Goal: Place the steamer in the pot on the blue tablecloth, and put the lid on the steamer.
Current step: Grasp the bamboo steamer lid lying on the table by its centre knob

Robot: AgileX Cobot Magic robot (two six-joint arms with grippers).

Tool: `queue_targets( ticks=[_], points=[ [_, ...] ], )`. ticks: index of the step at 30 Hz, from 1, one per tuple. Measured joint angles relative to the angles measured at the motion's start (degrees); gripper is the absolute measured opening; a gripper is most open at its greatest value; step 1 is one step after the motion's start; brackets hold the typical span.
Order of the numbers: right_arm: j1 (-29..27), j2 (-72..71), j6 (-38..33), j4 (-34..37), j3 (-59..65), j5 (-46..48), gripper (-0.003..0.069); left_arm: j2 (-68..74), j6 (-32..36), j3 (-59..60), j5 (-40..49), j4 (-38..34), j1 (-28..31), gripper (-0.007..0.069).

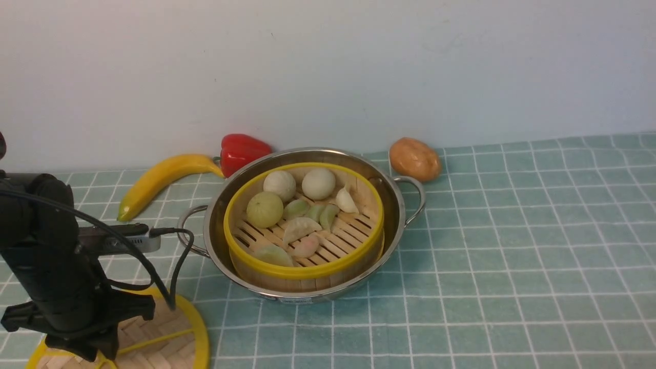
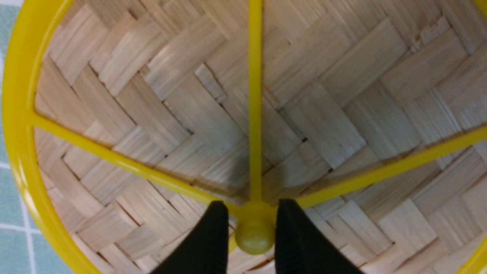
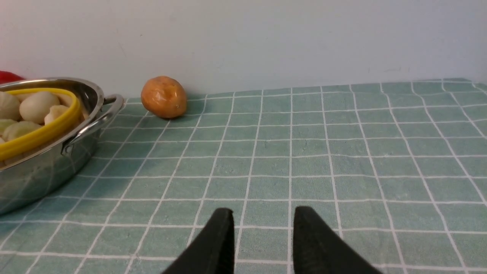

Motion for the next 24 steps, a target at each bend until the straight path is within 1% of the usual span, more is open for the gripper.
queue_targets(
  ticks=[1,11,13,14,17,18,20,23,24],
  points=[
    [0.00,0.00,0.00,0.00,0.00,0.00,0.0240,0.00,0.00,0.00,0.00,-0.32,0.00,0.0114],
    [0.00,0.00,0.00,0.00,0.00,0.00,0.0240,-0.05,-0.23,-0.51,0.88,-0.65,0.00,0.0114],
    [0.00,0.00,0.00,0.00,0.00,0.00,0.0240,-0.49,-0.23,-1.47,2.41,0.59,0.00,0.0114],
    [0.00,0.00,0.21,0.00,0.00,0.00,0.0240,-1.98,-0.23,-3.36,4.83,3.31,0.00,0.0114],
    [0.00,0.00,0.25,0.00,0.00,0.00,0.0240,-3.67,-0.23,-5.47,7.33,5.94,0.00,0.0114],
    [0.00,0.00,0.32,0.00,0.00,0.00,0.0240,-5.52,-0.29,-8.08,10.49,8.39,0.00,0.0114],
    [0.00,0.00,0.37,0.00,0.00,-0.02,0.0240,-7.90,-0.29,-10.98,13.57,10.58,0.00,0.0114],
    [0.00,0.00,0.38,0.00,0.00,-0.07,0.0240,-10.68,0.41,-14.31,15.11,11.29,0.00,0.0114],
    [0.00,0.00,0.38,0.00,0.00,-0.07,0.0240,-12.13,2.19,-17.02,15.32,10.57,0.00,0.0114]
  ],
)
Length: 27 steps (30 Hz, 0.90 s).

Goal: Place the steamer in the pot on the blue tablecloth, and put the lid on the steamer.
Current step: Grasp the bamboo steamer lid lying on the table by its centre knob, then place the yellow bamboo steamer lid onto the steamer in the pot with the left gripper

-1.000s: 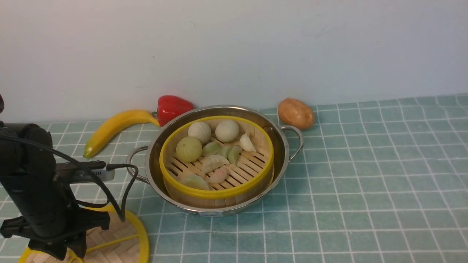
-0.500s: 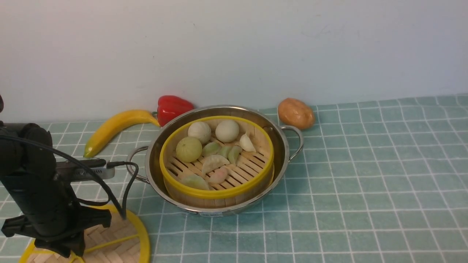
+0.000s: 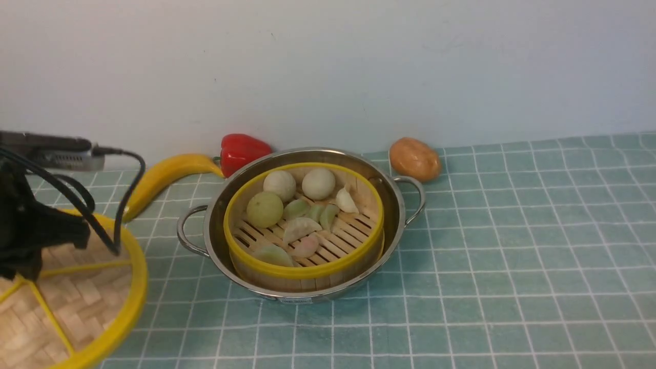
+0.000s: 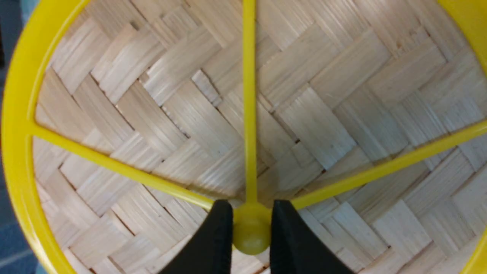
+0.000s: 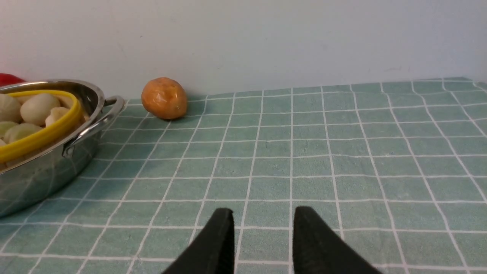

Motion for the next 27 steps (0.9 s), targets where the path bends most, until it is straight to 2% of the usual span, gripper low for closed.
queue_targets(
  ticks=[2,6,7,10,12,14,17,22,27],
  points=[
    [0.00,0.00,0.00,0.07,0.00,0.00,0.0240,-0.92,3.21,-2.98,0.00,-2.24,0.00,0.0114],
    [0.00,0.00,0.00,0.07,0.00,-0.05,0.0240,-1.09,12.80,-9.75,-1.25,-12.45,-0.89,0.0114],
    [0.00,0.00,0.00,0.07,0.00,-0.02,0.0240,-1.05,13.26,-9.96,-1.35,-12.86,-1.17,0.0114],
    [0.00,0.00,0.00,0.24,0.00,-0.07,0.0240,0.54,20.41,-13.22,-3.83,-17.42,-5.32,0.0114],
    [0.00,0.00,0.00,0.24,0.00,-0.07,0.0240,1.35,22.22,-13.92,-4.64,-17.78,-6.93,0.0114],
    [0.00,0.00,0.00,0.24,0.00,-0.07,0.0240,4.72,27.54,-15.67,-6.37,-17.93,-11.86,0.0114],
    [0.00,0.00,0.00,0.24,0.00,-0.07,0.0240,8.24,31.28,-16.67,-8.27,-17.93,-16.04,0.0114],
    [0.00,0.00,0.05,0.24,0.00,-0.07,0.0240,12.19,36.94,-16.84,-14.57,-17.83,-20.80,0.0114],
    [0.00,0.00,0.05,0.24,0.00,-0.07,0.0240,14.41,39.63,-16.97,-18.53,-17.77,-22.56,0.0114]
  ],
)
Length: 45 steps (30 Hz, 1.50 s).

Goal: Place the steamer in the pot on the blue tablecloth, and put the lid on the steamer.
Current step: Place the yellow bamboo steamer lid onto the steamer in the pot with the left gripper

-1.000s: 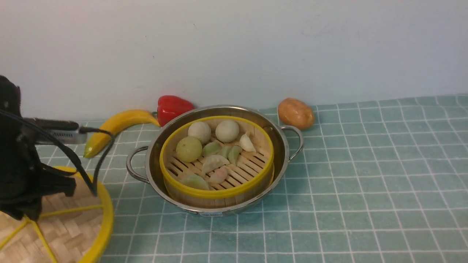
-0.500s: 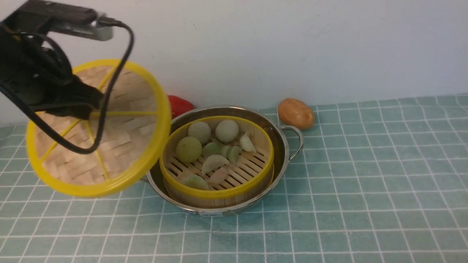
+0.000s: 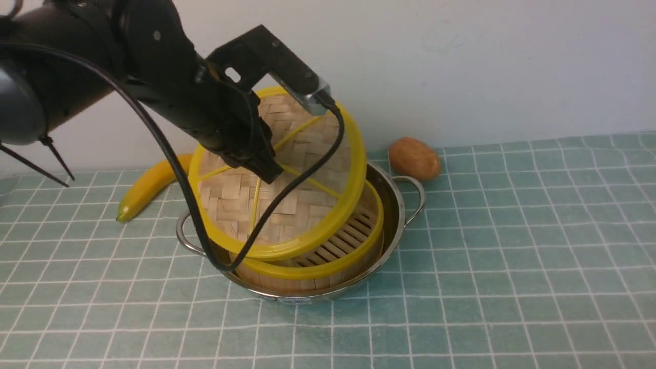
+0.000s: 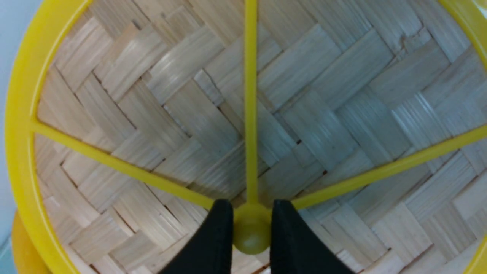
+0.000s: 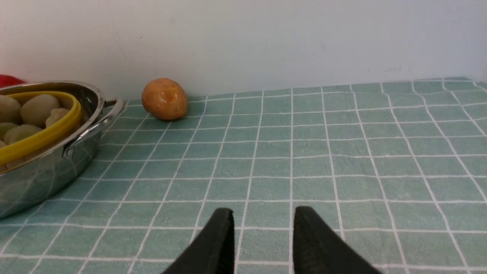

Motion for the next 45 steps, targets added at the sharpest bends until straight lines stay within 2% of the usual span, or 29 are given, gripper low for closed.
queue_targets(
  ticks=[14,45],
  points=[
    [0.00,0.00,0.00,-0.05,0.00,-0.02,0.0242,4.49,2.15,-0.19,-2.35,-0.18,-0.12,0.0114],
    [0.00,0.00,0.11,-0.05,0.00,-0.07,0.0242,8.39,12.26,-0.25,-4.68,-3.80,-0.12,0.0114]
  ],
)
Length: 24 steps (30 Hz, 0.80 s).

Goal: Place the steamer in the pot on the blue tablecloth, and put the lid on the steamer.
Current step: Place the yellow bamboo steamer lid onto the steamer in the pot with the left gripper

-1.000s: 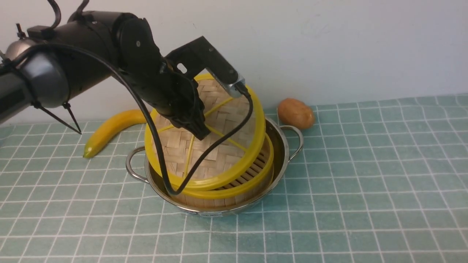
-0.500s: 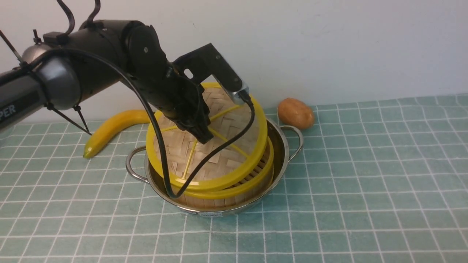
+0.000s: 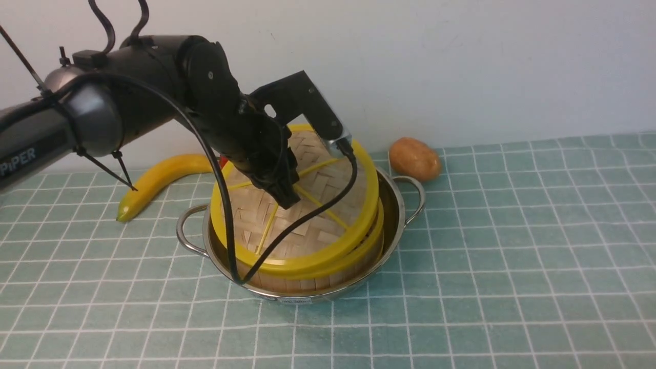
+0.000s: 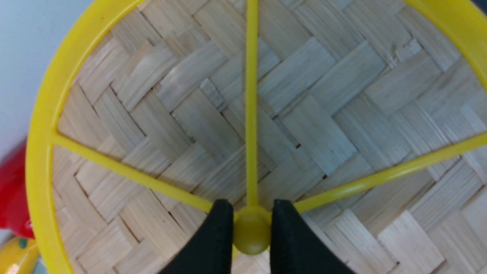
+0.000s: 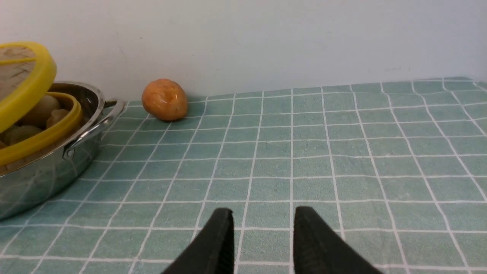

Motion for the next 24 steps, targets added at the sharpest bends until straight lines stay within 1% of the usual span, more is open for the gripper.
queue_targets(
  ticks=[8,24],
  points=[
    [0.00,0.00,0.00,0.00,0.00,0.00,0.0242,1.99,2.84,0.00,-3.04,-2.52,0.00,0.0114],
    [0.00,0.00,0.02,0.00,0.00,0.00,0.0242,3.50,2.89,0.00,-4.56,-3.02,-0.17,0.0114]
  ],
)
